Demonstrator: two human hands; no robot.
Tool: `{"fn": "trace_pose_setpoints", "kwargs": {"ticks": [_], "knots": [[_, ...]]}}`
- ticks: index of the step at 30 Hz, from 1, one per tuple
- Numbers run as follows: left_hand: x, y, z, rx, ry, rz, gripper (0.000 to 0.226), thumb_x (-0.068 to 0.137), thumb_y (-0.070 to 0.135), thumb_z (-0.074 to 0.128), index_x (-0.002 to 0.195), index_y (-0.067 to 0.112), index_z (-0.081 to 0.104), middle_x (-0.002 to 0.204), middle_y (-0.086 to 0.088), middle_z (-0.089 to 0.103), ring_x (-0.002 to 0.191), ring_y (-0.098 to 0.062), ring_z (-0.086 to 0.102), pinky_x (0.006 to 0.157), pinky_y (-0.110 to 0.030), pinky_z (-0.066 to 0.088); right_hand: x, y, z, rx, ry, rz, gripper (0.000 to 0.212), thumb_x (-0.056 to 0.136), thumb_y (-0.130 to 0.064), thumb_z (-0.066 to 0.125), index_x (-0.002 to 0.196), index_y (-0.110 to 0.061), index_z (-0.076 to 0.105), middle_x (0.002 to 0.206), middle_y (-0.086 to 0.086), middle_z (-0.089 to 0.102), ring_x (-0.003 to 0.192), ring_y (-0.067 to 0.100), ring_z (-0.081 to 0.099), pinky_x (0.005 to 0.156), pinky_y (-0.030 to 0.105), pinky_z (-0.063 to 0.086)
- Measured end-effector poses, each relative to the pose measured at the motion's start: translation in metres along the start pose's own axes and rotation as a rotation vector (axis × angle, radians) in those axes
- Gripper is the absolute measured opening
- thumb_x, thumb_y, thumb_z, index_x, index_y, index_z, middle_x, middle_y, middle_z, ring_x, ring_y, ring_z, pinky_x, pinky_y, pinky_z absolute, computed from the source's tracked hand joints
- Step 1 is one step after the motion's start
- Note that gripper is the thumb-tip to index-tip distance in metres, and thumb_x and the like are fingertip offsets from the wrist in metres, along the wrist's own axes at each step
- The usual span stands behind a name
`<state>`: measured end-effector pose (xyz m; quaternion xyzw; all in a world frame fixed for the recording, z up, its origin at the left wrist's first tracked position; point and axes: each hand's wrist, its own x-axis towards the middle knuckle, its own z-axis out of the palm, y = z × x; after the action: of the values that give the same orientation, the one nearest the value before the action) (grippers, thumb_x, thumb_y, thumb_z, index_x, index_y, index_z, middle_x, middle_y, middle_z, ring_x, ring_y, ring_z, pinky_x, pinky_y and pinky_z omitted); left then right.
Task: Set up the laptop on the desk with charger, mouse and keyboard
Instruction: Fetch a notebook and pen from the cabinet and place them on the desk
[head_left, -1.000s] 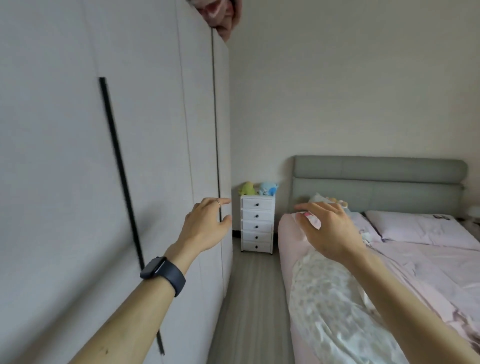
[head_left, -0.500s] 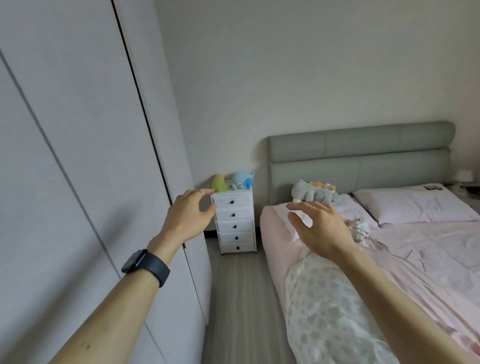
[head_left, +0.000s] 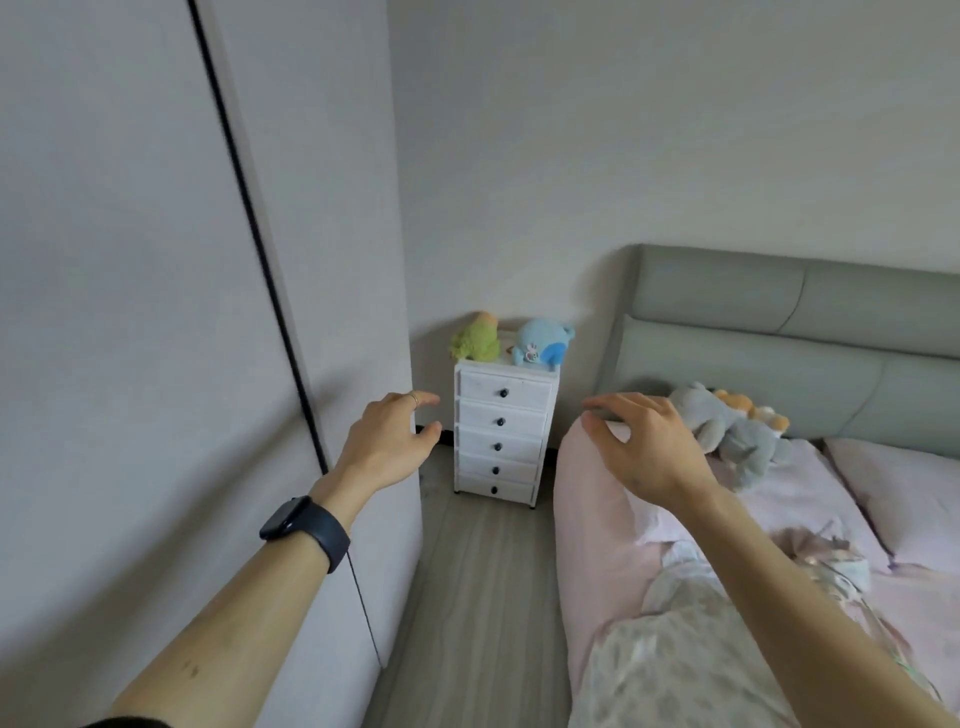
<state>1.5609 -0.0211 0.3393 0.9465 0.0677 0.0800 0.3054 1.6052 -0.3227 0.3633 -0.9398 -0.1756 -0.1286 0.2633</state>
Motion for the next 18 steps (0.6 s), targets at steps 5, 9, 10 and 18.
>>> {"fn": "trace_pose_setpoints", "kwargs": {"ticks": [5,9,10,18], "knots": [[0.103,-0.026,0.049,-0.029,-0.110,0.003,0.039,0.094,0.033,0.054,0.133,0.033,0.056,0.138,0.006,0.055,0.128,-0.015,0.050,0.105,-0.037,0.041,0.070,0.040,0.072,0.002,-0.072,0.094,0.041,0.092,-0.053,0.045,0.119,-0.034,0.069,0.124,-0.013,0.069,0.122,0.022,0.057,0.102,0.040,0.047],[0.189,-0.046,0.091,-0.038,-0.265,-0.019,0.041,0.093,0.038,0.053,0.134,0.034,0.054,0.139,0.007,0.055,0.130,-0.015,0.049,0.106,-0.040,0.042,0.115,0.075,0.122,0.030,-0.122,0.216,0.032,0.097,-0.042,0.052,0.123,-0.032,0.069,0.126,-0.008,0.068,0.122,0.023,0.056,0.102,0.037,0.045],[0.206,-0.050,0.102,-0.037,-0.306,-0.026,0.042,0.093,0.039,0.053,0.134,0.034,0.053,0.139,0.007,0.054,0.129,-0.015,0.049,0.107,-0.041,0.042,0.123,0.082,0.132,0.031,-0.142,0.243,0.032,0.098,-0.042,0.053,0.124,-0.032,0.068,0.127,-0.008,0.067,0.123,0.023,0.054,0.102,0.036,0.045],[0.338,-0.074,0.190,0.012,-0.527,-0.074,0.042,0.091,0.041,0.052,0.132,0.034,0.056,0.141,0.010,0.055,0.130,-0.013,0.050,0.107,-0.042,0.043,0.207,0.162,0.230,0.092,-0.340,0.411,0.052,0.087,-0.060,0.037,0.121,-0.035,0.066,0.124,-0.012,0.068,0.120,0.019,0.058,0.103,0.039,0.048]]}}
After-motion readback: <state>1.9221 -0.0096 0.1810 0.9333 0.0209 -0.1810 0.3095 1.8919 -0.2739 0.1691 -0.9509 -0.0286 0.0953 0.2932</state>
